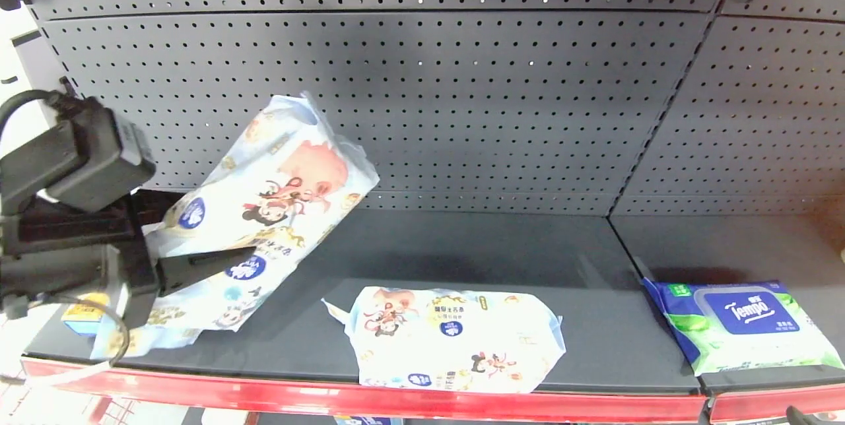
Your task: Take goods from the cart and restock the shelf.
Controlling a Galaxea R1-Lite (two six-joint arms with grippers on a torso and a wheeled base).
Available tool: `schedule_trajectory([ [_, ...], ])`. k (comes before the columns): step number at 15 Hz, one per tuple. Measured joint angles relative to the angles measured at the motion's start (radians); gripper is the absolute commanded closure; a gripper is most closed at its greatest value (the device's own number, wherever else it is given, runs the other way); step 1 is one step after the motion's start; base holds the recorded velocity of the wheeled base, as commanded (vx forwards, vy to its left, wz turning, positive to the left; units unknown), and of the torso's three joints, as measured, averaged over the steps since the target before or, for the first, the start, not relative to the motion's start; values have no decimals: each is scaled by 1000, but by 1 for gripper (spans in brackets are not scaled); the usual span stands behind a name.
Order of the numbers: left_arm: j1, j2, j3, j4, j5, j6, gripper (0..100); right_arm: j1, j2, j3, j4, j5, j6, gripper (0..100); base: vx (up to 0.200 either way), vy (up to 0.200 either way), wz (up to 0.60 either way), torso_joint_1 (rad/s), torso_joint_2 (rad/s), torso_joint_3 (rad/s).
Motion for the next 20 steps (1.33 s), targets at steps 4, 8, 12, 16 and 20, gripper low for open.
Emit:
schedule_trajectory([
  [4, -2, 224, -196, 0, -27, 205, 100, -10, -83, 36, 6, -3, 1, 0, 0, 0, 0, 0, 0, 0],
  [8, -18, 404, -351, 4, -37, 380, 100, -11, -155, 43, 93, -3, 2, 0, 0, 0, 0, 0, 0, 0],
  [12, -110, 535, -461, 6, -37, 389, 100, -11, -227, 44, 169, -4, 3, 0, 0, 0, 0, 0, 0, 0],
  [16, -174, 603, -479, 16, -34, 400, 100, -10, -263, 45, 183, -4, 3, 0, 0, 0, 0, 0, 0, 0],
  [20, -201, 652, -484, 17, -17, 445, 100, -12, -272, 46, 183, -4, 2, 0, 0, 0, 0, 0, 0, 0],
])
